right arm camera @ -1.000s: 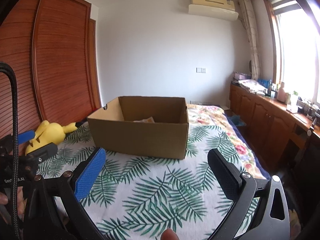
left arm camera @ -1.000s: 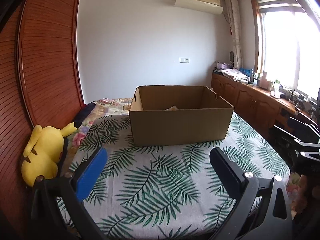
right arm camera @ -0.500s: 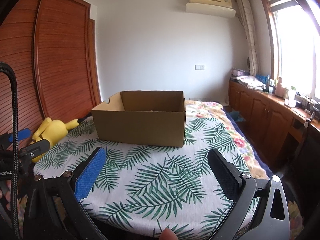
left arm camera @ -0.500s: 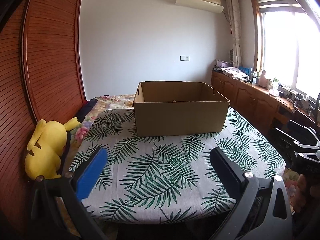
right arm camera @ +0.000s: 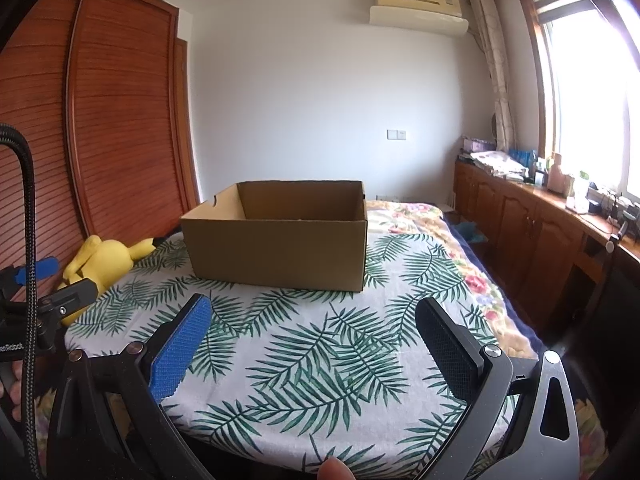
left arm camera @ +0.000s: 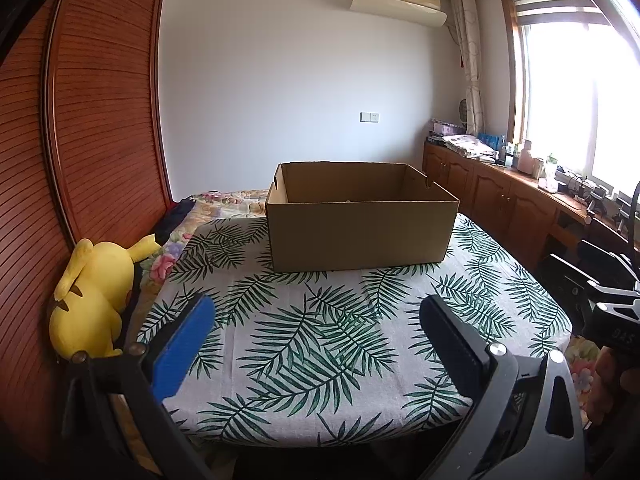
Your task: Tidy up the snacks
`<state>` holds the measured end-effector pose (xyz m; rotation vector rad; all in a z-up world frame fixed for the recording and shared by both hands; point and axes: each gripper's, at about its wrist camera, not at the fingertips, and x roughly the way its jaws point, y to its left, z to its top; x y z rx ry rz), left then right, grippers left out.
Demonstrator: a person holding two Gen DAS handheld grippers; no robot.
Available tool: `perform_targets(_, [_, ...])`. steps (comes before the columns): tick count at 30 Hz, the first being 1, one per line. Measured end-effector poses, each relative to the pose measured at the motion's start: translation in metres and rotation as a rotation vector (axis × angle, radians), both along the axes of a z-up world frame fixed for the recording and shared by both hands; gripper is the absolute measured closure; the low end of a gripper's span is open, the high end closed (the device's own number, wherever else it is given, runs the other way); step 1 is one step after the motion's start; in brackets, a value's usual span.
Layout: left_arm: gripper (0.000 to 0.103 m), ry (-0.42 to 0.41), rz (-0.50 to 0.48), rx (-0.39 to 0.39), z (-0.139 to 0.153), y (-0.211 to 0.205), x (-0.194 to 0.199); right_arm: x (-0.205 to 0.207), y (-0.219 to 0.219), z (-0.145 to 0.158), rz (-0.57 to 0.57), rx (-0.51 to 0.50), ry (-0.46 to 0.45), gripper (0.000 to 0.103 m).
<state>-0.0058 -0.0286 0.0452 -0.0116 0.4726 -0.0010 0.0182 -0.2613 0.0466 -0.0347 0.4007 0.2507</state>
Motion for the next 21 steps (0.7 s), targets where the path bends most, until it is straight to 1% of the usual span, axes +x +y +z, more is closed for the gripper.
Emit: perform_targets(21, [0.000,-0.009,-0.008,-0.003,0.0027,-0.0008,-0.0039,-0.0002,0.0006,0.0008,0.002,0.001,-0.001,0.000])
